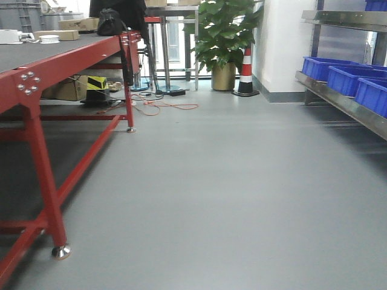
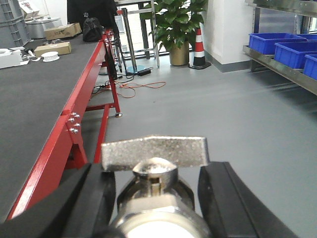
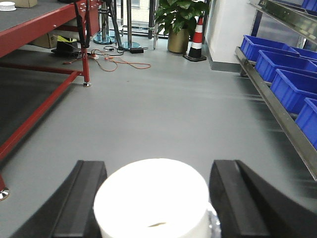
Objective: Place valve from conveyor to right shelf box
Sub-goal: 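Drive the base away from the conveyor toward the blue-bin shelf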
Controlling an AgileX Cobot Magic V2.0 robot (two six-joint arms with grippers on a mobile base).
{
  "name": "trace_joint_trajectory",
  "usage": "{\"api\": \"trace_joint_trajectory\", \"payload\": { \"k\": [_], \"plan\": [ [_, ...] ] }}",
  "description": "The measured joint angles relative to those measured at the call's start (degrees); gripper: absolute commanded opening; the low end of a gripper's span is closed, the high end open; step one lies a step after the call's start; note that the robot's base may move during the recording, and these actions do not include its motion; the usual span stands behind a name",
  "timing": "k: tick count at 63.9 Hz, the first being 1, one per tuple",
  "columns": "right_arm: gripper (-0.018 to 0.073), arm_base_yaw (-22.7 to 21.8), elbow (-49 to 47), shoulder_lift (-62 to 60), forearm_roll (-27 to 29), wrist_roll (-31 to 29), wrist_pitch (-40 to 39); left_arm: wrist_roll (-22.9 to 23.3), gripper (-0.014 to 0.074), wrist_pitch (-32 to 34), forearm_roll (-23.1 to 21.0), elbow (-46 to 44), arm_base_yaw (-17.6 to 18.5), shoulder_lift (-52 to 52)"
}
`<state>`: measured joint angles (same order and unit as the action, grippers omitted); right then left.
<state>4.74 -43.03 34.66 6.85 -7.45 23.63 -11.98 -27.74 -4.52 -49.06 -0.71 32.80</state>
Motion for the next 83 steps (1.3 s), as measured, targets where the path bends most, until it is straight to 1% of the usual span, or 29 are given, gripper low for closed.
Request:
{"api": "trace_joint_trajectory", "payload": {
  "k": [83],
  "plan": [
    [-0.0153,0.0,0.0,0.0,0.0,0.0,-0.1,0.0,-0.0111,0.0,0.0,0.0,0.0,0.0]
  ]
}}
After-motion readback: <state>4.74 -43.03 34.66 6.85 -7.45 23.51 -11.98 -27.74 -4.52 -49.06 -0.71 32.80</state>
